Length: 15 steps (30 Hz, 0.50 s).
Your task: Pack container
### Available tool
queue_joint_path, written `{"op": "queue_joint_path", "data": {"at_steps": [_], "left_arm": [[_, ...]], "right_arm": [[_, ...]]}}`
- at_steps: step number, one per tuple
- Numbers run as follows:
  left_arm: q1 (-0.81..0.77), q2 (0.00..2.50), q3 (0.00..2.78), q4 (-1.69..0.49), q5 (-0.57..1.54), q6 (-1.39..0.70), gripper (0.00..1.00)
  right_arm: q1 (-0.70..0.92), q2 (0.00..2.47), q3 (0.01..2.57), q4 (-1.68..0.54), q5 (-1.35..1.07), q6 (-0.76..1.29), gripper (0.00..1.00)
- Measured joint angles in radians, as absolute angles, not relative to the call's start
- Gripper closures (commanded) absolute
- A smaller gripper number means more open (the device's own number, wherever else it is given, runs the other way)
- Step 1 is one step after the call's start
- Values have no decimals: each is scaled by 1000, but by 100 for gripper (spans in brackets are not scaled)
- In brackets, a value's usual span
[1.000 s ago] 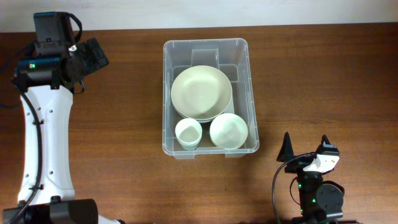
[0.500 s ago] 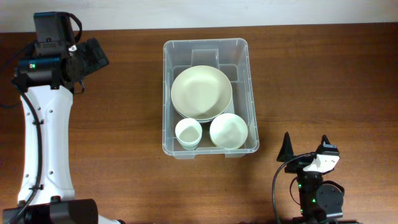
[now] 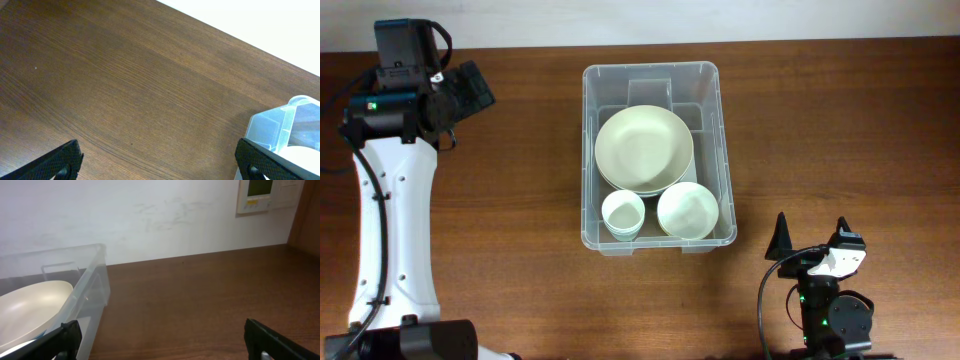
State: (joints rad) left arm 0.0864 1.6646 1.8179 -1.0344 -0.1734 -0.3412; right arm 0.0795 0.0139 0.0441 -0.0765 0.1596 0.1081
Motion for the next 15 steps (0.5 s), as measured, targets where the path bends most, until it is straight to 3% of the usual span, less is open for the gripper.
{"op": "queue_joint_path", "data": {"at_steps": [10, 15], "left_arm": [[88, 1654, 1818, -1035, -177, -341, 1], [87, 1535, 1817, -1036, -177, -341, 0]], "right_arm": [[80, 14, 44, -76, 160, 108, 1], [80, 14, 44, -76, 160, 108, 1]]}}
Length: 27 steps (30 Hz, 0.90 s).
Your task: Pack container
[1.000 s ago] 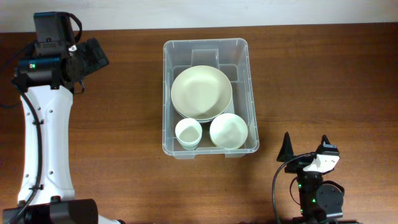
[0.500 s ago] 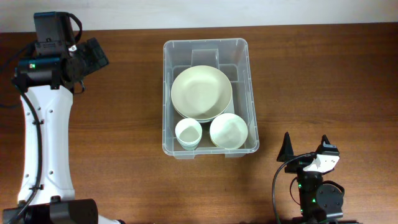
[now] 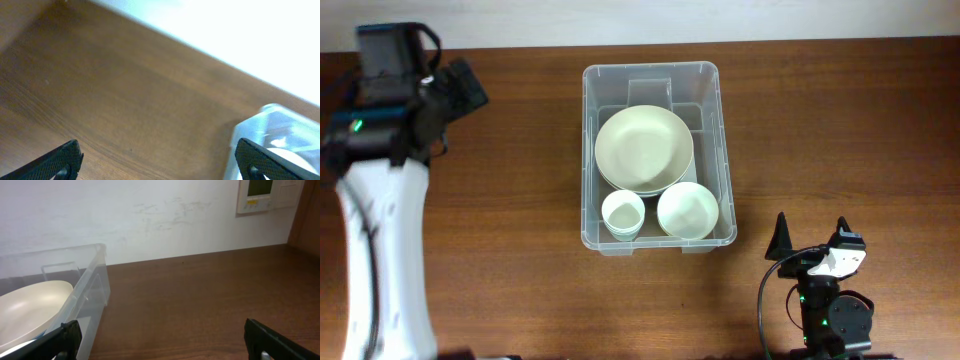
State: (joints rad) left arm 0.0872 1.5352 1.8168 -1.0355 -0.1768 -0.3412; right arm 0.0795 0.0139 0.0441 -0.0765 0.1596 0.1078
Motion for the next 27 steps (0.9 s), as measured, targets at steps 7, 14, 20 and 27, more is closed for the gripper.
{"op": "queue_joint_path", "data": {"at_steps": [7, 14, 20, 27], "left_arm": [[57, 1101, 1665, -1013, -177, -341, 0], [50, 634, 1126, -822, -169, -342, 0], [50, 340, 669, -519, -164, -342, 0], [50, 181, 313, -197, -161, -341, 1]], "right_arm": [[80, 13, 44, -77, 160, 108, 1], [80, 12, 42, -79, 168, 108, 1], [80, 12, 41, -79, 171, 107, 1], [80, 12, 41, -79, 171, 108, 1]]}}
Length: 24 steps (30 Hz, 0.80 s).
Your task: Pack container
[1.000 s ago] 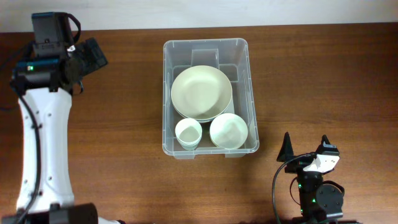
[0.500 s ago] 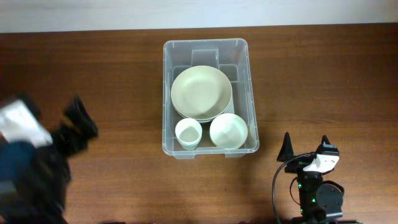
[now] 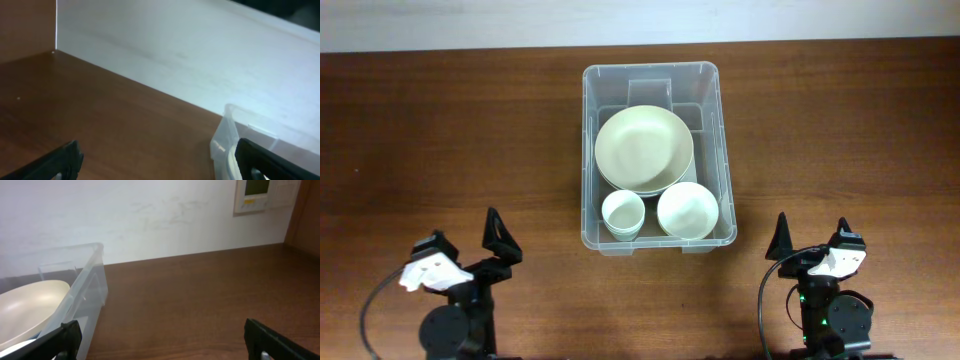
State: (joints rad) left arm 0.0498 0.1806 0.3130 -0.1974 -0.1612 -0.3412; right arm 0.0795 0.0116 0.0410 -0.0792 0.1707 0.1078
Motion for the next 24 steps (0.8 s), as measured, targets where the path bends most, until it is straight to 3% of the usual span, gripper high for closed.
{"op": "queue_joint_path", "data": {"at_steps": [7, 24], "left_arm": [[50, 172, 152, -13, -161, -341, 0], [50, 172, 22, -9, -149, -266, 1]], "right_arm": [[80, 12, 41, -79, 171, 108, 1], [80, 12, 41, -79, 171, 108, 1]]}}
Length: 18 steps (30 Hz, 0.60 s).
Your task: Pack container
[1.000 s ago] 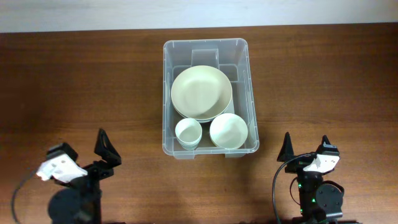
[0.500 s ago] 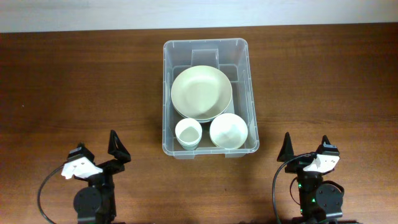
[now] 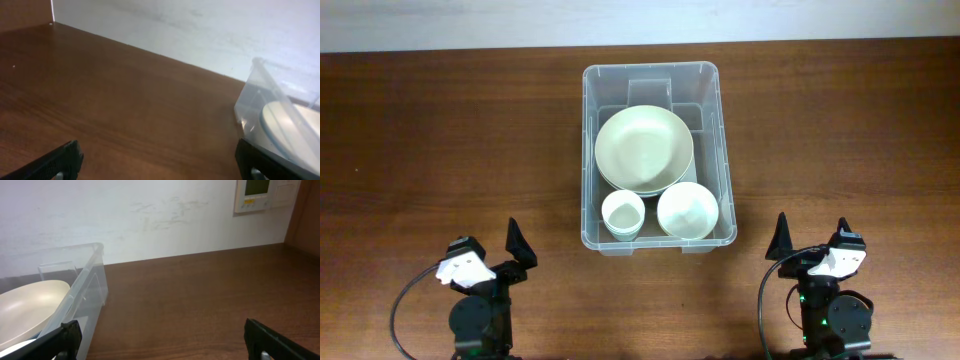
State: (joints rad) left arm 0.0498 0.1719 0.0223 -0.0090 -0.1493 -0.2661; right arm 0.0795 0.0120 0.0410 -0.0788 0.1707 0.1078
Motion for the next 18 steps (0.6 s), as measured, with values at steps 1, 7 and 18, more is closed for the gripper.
{"op": "queue_joint_path", "data": {"at_steps": [1, 7, 18], "left_arm": [[50, 172, 22, -14, -148, -255, 0], [50, 172, 22, -18, -146, -156, 0], [50, 172, 20, -68, -146, -48, 0]], "right_arm": [[80, 12, 41, -79, 171, 107, 1], [80, 12, 41, -79, 171, 108, 1], [80, 12, 41, -79, 171, 107, 1]]}}
